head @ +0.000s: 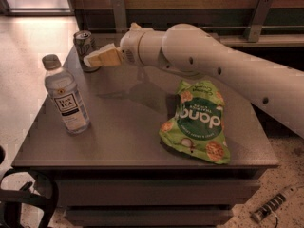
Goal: Pick 7up can
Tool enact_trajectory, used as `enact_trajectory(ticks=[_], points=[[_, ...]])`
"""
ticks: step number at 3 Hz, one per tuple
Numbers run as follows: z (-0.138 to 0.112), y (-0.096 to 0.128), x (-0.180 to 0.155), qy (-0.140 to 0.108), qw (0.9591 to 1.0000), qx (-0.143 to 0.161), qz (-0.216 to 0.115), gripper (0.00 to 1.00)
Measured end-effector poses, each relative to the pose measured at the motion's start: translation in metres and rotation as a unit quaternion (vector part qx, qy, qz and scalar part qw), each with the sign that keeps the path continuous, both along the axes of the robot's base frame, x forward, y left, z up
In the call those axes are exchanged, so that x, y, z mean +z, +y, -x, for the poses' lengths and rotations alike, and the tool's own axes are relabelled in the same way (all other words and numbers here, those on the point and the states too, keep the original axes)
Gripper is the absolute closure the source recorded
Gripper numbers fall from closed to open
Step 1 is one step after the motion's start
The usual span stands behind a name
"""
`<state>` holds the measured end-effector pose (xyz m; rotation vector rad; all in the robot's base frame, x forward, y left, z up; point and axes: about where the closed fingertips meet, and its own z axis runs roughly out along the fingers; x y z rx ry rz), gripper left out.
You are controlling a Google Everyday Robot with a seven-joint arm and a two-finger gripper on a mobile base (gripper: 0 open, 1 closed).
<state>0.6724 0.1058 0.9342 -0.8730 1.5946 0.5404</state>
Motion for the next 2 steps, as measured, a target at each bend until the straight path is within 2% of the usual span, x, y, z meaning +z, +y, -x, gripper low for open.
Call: enact_trajectory(ticks=[1,2], points=[[-0.022,0.031,-0.017,0.012,0.9995,0.019,-0.023,0.0],[-0.032,0.045,-0.026,0.019,0.9988,0.029,-0.035,0.0]])
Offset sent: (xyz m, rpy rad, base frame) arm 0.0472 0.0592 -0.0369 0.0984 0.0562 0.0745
